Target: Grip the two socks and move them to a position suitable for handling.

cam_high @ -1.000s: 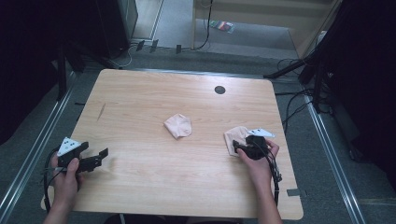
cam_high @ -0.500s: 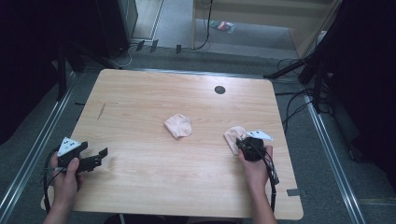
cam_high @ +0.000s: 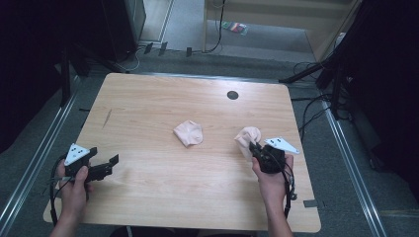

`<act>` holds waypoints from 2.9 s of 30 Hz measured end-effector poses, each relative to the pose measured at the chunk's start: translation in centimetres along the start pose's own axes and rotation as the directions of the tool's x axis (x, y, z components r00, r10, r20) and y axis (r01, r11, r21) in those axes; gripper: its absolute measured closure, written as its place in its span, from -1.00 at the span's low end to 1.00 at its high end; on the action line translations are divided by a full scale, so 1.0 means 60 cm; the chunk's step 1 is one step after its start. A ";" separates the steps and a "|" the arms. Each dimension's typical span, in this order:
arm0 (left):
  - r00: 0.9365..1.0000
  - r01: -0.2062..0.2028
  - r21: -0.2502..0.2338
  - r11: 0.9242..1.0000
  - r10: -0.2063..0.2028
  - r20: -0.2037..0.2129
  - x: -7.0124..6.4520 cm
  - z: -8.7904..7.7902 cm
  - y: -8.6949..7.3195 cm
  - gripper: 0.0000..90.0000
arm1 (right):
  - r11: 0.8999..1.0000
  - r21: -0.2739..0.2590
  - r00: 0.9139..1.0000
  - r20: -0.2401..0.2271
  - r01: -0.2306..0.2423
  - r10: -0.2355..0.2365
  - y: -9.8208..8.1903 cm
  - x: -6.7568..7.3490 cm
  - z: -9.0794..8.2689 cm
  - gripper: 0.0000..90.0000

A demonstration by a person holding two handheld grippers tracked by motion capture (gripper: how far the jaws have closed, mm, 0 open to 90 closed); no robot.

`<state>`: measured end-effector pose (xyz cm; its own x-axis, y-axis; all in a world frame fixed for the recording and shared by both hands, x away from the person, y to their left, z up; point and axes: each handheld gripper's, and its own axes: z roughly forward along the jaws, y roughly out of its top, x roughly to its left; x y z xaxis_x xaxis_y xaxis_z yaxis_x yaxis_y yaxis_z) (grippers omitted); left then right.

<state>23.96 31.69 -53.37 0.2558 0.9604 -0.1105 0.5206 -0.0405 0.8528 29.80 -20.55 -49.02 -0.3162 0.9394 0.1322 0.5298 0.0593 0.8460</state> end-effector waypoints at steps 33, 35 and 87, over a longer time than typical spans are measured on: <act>0.949 -0.126 -0.087 0.988 0.146 0.280 -0.195 0.006 0.005 -0.71 | 0.995 0.033 0.977 -0.194 0.094 -0.085 -0.057 0.204 0.017 0.84; 0.945 -0.134 -0.089 0.987 0.154 0.289 -0.200 0.006 0.002 -0.71 | 0.995 0.046 0.974 -0.214 0.089 -0.077 -0.064 0.215 0.021 0.83; 0.949 -0.065 -0.032 0.997 0.072 0.306 -0.173 0.029 -0.011 -0.71 | 0.955 0.154 0.932 -0.306 0.251 -0.196 -0.127 0.279 0.038 0.86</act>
<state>22.39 21.29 -53.71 0.5293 0.8246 -0.1998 0.4766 -0.0941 0.8741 22.26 -4.51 -54.41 -0.6392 0.7603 0.1157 0.5482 0.3449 0.7619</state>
